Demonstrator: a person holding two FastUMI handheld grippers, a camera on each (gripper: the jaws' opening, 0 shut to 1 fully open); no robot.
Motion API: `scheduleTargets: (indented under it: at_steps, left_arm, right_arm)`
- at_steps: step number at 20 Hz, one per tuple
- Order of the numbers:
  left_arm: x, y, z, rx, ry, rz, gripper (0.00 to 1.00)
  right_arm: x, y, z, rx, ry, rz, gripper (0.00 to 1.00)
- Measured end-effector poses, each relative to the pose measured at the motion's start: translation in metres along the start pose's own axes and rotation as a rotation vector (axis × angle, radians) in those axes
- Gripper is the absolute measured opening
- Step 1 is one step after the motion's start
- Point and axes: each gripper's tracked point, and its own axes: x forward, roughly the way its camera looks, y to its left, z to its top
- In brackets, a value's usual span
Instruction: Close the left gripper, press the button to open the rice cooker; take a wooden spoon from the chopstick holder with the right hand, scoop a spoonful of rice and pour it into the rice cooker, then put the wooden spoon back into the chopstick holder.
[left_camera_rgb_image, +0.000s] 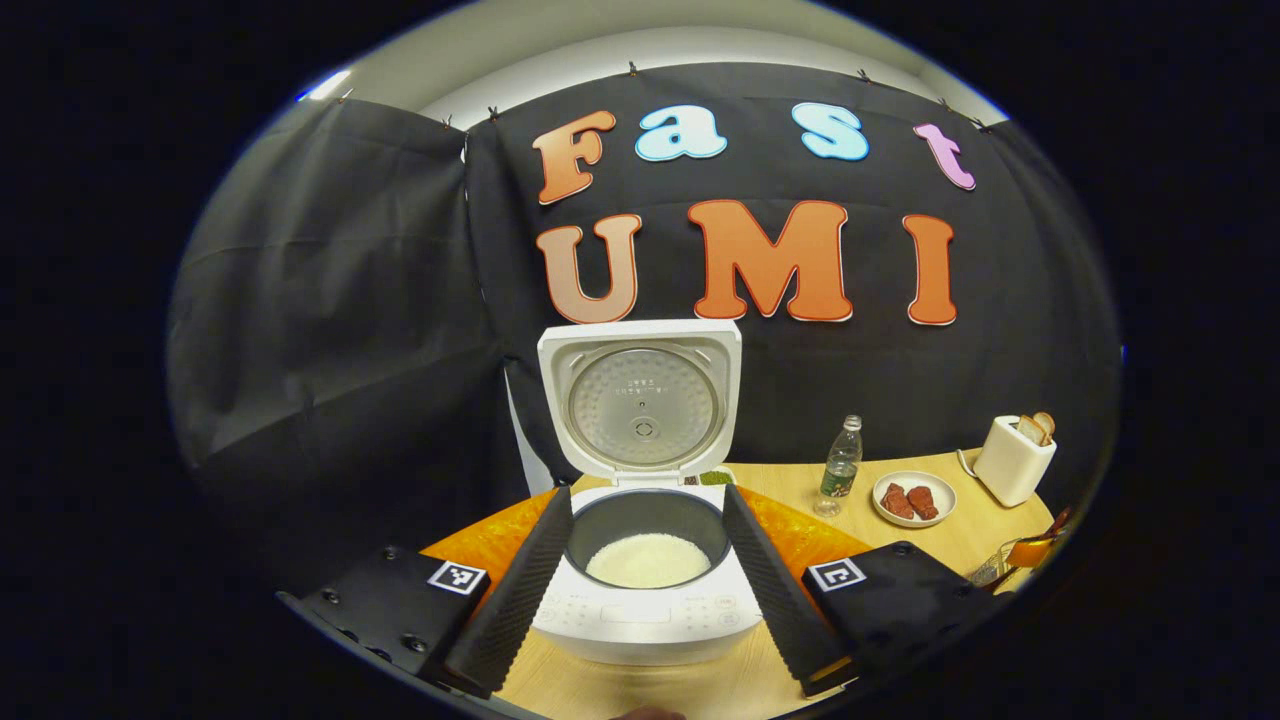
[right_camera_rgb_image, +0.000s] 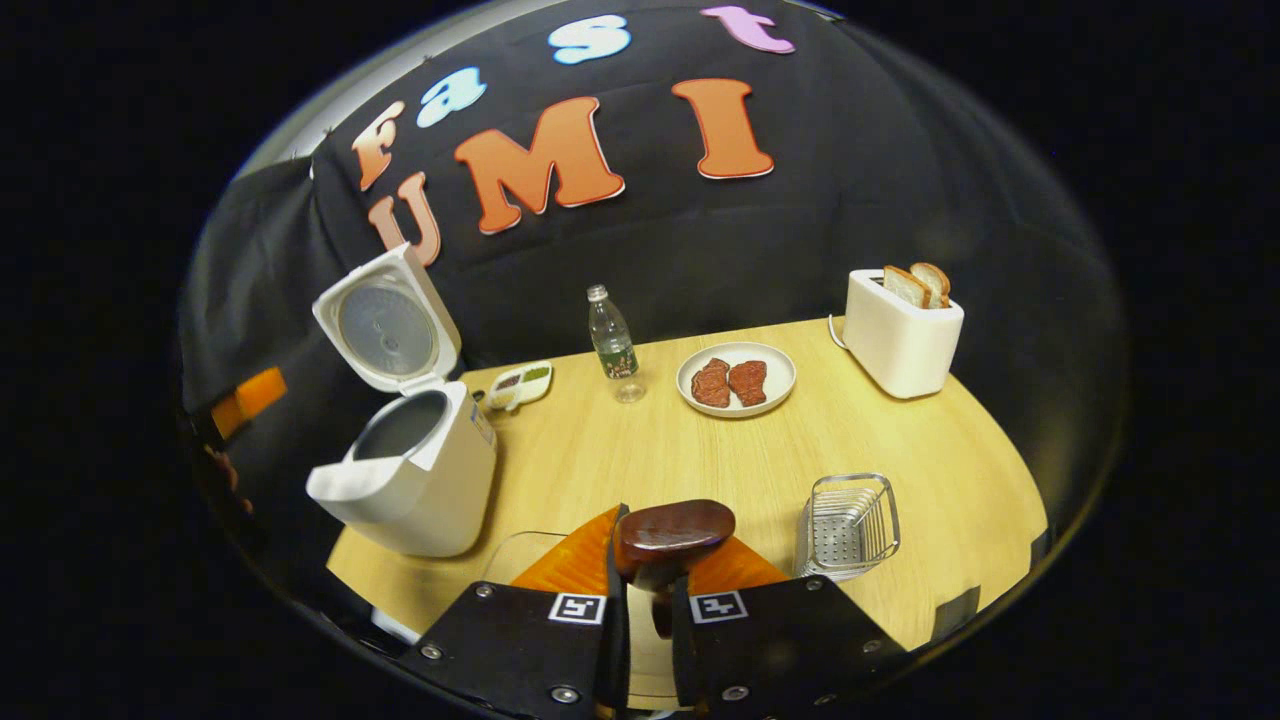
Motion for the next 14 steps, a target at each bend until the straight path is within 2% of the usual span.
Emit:
scheduleTargets:
  at_steps: [5,6,8,10,13,14]
  left_arm:
    - [0.0,0.021,-0.013,0.027,0.02,0.003,0.96]
    - [0.001,0.025,-0.016,0.022,0.029,0.003,1.0]
    - [0.003,0.034,-0.021,0.008,0.041,0.004,0.96]
    - [0.005,0.042,-0.023,0.002,0.05,0.011,1.0]
    - [0.004,0.049,-0.023,0.008,0.045,0.017,0.96]
    - [0.003,0.05,-0.021,0.013,0.04,0.017,1.0]
  right_arm:
    - [0.014,0.007,-0.025,-0.085,0.02,-0.091,0.17]
    - [0.016,0.006,-0.024,-0.123,0.009,-0.11,0.2]
    - [0.015,0.01,-0.024,-0.175,-0.007,-0.131,0.14]
    - [0.016,0.017,-0.029,-0.236,-0.017,-0.141,0.13]
    - [0.02,0.028,-0.033,-0.308,-0.061,-0.149,0.14]
    - [0.021,0.032,-0.037,-0.316,-0.058,-0.149,0.13]
